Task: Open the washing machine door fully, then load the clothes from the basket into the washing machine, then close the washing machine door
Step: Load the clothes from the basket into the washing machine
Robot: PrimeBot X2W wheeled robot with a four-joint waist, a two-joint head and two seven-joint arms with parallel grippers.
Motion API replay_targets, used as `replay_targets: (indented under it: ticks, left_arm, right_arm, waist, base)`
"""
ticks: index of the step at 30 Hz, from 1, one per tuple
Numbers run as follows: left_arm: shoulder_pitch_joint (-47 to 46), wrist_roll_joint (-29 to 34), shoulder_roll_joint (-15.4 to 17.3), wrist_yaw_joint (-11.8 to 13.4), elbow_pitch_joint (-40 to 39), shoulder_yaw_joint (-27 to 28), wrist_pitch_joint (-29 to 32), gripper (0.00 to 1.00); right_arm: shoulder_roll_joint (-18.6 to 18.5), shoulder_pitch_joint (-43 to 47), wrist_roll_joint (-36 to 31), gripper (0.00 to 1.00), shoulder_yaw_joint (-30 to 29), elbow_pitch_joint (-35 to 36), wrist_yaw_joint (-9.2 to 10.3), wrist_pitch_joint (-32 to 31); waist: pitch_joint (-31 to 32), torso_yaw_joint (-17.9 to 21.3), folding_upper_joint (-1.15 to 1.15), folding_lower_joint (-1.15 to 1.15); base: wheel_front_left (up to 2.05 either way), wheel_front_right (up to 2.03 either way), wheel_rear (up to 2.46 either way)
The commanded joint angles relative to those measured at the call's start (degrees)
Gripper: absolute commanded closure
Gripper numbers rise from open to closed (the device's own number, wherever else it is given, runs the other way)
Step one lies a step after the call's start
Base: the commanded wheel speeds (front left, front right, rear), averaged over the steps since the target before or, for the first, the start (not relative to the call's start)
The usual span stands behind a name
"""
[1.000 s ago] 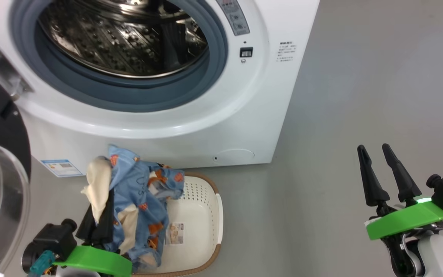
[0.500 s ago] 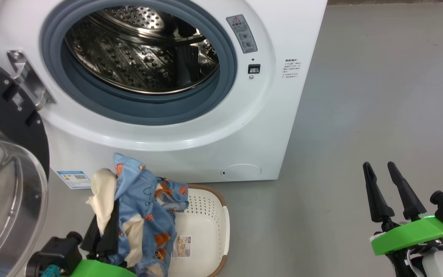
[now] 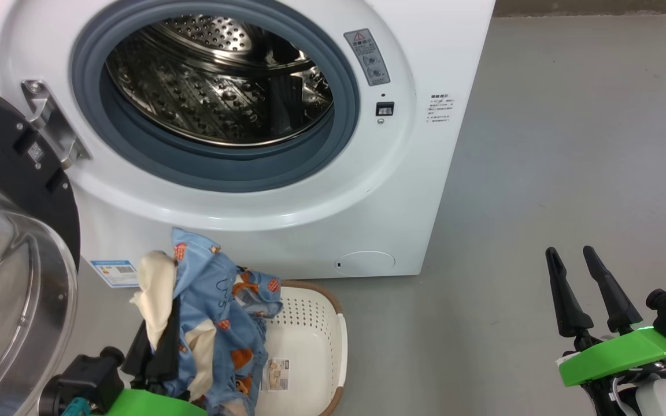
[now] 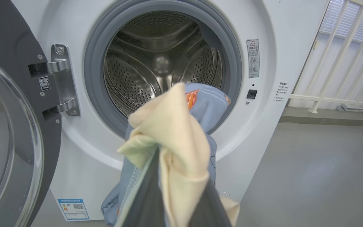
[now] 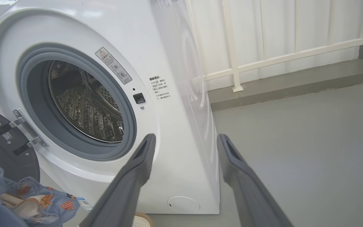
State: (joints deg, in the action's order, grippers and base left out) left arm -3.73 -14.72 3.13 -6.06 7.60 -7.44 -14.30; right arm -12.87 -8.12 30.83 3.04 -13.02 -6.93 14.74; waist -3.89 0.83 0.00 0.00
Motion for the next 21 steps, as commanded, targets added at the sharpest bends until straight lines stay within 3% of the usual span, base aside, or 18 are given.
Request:
replay_targets:
  ticks: [1, 11, 21]
  left_arm:
    - [-0.5, -0.2, 0.3, 0.4, -1.8, 1.7, -0.7, 1.00]
    - [-2.3, 0.3, 0.4, 0.2, -2.6, 1.0, -0.7, 1.00]
    - [-11.3, 2.0, 1.3, 0.7, -2.4, 0.5, -0.6, 1.00]
  right_arm:
    - [-1.0, 0.2, -0.5, 0.00, 1.3, 1.3, -0.56, 0.3]
    - [-1.4, -0.1, -0.4, 0.00, 1.5, 1.7, -0.56, 0.3]
    - [-1.8, -1.5, 0.2, 0.00, 1.5, 2.4, -0.56, 0.3]
  waist:
    - [0.0, 0.0, 0.00, 0.00]
    - [-1.1, 0.2, 0.00, 0.00]
    - [-4.9, 0.7, 0.00, 0.00]
  base:
    - [0.00, 0.00, 0.00]
    - [0.00, 0.00, 0.00]
    - [0.00, 0.00, 0.00]
